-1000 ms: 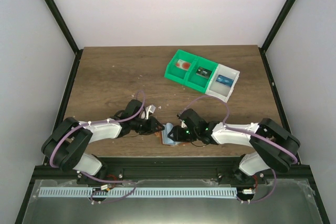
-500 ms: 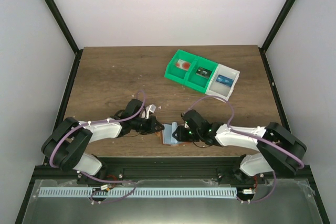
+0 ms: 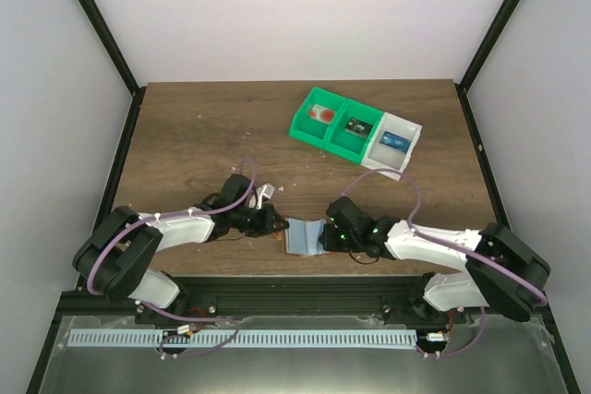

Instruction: Take the credit cards out of the card holder

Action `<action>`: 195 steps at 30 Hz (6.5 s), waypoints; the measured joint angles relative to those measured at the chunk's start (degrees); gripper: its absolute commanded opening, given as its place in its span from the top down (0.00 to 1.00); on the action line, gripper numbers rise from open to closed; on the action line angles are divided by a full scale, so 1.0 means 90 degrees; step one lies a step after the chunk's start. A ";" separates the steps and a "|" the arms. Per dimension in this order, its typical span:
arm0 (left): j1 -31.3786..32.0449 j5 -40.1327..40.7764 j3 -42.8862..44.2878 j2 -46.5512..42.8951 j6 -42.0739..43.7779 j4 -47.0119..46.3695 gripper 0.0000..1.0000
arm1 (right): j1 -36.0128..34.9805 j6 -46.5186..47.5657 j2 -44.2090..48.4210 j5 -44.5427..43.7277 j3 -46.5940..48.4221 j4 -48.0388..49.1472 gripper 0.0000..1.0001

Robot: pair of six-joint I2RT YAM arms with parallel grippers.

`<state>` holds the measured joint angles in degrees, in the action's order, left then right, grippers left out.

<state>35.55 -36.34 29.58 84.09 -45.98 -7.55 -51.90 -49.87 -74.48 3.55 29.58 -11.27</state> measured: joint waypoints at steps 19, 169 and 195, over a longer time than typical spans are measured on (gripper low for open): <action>0.0002 -0.0019 0.0095 -0.0007 0.0104 0.0138 1.00 | 0.0000 0.0253 0.0879 0.0163 0.0442 -0.0306 0.57; 0.0015 -0.0121 0.0372 -0.0503 -0.0029 0.1001 1.00 | -0.0325 -0.0024 0.0301 0.0726 0.0964 0.0192 0.45; 0.0015 -0.0114 0.0372 -0.0500 -0.0036 0.1025 1.00 | -0.0350 -0.0165 -0.0413 0.0903 0.0838 0.0566 0.42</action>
<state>35.68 -37.36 32.93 79.59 -46.30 1.67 -55.05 -51.35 -78.19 11.68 37.12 -6.17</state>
